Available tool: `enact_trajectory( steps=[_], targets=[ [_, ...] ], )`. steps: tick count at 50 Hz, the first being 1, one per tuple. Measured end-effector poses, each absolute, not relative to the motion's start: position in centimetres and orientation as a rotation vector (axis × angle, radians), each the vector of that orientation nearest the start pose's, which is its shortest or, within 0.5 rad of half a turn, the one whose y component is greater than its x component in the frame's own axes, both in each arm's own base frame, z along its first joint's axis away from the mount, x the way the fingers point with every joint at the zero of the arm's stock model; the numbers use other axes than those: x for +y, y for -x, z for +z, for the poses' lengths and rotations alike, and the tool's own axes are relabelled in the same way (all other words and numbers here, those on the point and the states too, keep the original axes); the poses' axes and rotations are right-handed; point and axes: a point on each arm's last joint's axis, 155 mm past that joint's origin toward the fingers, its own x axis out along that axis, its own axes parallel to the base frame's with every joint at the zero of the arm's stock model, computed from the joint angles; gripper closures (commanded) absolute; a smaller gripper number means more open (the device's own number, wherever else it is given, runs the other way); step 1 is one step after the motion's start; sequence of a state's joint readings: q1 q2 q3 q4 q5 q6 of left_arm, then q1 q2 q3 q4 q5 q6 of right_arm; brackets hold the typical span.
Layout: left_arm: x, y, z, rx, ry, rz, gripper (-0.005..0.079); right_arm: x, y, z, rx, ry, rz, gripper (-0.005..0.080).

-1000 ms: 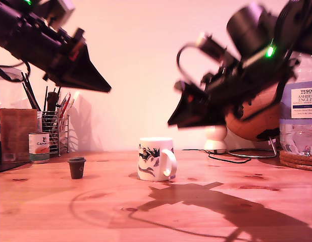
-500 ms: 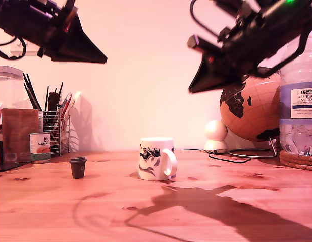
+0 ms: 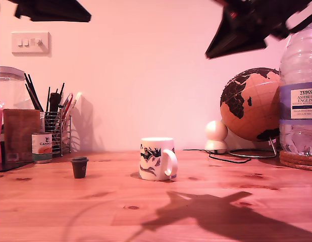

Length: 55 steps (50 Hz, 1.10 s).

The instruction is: Lift the coffee cup and remove the coffee capsule that is hidden under it

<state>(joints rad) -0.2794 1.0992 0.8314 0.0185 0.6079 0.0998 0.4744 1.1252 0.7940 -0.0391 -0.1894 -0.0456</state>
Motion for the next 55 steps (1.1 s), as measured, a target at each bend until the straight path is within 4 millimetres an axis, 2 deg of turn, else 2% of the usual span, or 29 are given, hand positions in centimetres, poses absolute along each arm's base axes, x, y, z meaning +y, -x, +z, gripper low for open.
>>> enact_trajectory(
  steps=[10,15,26,31,43,55],
  targets=[
    [-19.2,-29.7,26.7,0.213,-0.035,-0.885,0.0764,20.3,-29.7,27.7,0.219,0.089,0.686,0.0765],
    [-18.8,-28.6,26.4,0.204,-0.022,-0.88,0.0764,19.9,-27.9,28.6,0.179,0.088,0.69,0.0765],
    [-18.0,-26.2,26.1,0.19,-0.017,-0.872,0.0764,19.0,-24.8,27.2,0.194,0.097,0.696,0.0764],
    [-17.9,-25.8,26.4,0.181,-0.017,-0.876,0.0764,18.7,-23.9,28.1,0.167,0.073,0.703,0.0764],
    [-18.2,-25.4,26.4,0.181,-0.014,-0.899,0.0764,18.3,-23.3,29.2,0.129,0.062,0.703,0.0764],
    [-18.2,-25.4,26.3,0.198,0.008,-0.897,0.0764,18.1,-23.1,27.3,0.205,0.081,0.702,0.0764]
  ],
)
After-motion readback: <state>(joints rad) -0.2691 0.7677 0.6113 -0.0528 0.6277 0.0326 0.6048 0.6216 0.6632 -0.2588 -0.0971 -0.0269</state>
